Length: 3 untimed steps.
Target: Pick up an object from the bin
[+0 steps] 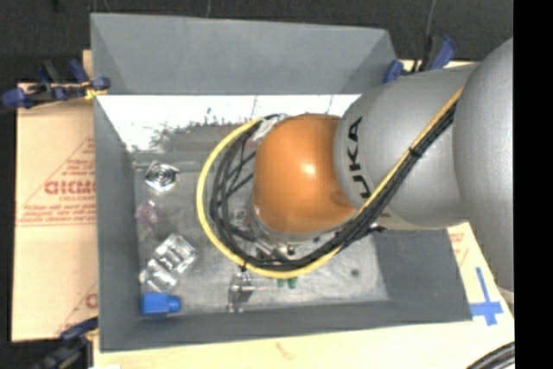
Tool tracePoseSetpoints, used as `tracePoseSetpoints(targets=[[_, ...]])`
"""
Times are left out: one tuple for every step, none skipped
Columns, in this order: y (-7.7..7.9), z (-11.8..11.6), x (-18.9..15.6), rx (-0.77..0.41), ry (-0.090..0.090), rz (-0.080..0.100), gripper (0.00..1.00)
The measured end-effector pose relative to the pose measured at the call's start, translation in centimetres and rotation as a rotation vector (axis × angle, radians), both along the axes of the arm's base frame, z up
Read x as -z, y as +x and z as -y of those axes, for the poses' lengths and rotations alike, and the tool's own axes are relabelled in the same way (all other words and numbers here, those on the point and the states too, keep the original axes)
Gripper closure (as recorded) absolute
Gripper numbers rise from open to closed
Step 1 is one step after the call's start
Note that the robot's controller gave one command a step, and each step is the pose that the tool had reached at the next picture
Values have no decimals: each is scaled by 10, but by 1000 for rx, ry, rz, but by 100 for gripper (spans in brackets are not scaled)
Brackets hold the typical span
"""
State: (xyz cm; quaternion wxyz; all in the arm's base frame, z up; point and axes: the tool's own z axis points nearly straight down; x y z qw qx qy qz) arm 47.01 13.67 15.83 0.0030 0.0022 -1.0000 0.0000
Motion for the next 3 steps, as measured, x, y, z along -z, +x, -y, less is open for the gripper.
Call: tracePoseSetpoints(targets=[[73,-36,84,228,-3,11,0],[71,-57,82,339,-16,13,0],[54,-3,39,-151,0,8,0]])
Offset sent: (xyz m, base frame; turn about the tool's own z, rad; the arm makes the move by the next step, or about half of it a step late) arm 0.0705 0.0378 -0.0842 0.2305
